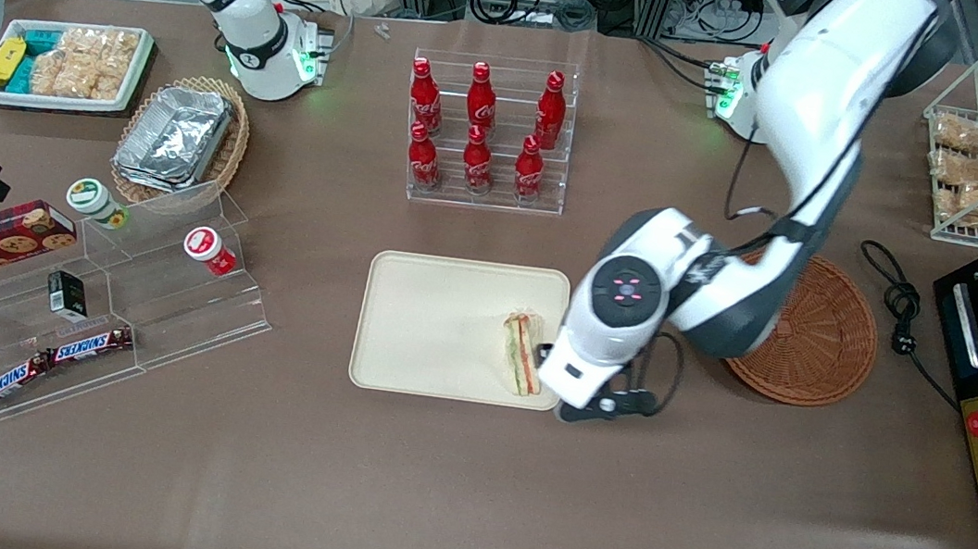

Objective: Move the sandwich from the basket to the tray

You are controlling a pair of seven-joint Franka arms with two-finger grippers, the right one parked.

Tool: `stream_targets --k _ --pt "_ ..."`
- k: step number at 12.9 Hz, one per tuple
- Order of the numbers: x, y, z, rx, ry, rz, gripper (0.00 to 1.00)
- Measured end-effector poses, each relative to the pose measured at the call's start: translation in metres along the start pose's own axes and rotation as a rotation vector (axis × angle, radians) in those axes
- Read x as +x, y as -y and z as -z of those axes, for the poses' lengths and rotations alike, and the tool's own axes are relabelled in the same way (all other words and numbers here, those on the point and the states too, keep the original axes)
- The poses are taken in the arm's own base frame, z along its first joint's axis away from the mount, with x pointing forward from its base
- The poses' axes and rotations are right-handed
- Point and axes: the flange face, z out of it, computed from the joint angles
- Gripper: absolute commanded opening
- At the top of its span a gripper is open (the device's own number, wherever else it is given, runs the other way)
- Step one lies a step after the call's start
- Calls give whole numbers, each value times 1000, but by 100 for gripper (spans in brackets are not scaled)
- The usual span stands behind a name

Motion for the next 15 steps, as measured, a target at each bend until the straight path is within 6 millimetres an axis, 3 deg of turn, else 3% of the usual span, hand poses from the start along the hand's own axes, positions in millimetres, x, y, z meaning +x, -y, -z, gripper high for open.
stream_targets --k 4,8,10,15 --pt "-7 78 68 -2 -14 91 100" --pt "-12 156 128 1 5 31 100" --pt "-4 183 139 -6 2 32 100" --pt "4 208 132 24 33 -27 100"
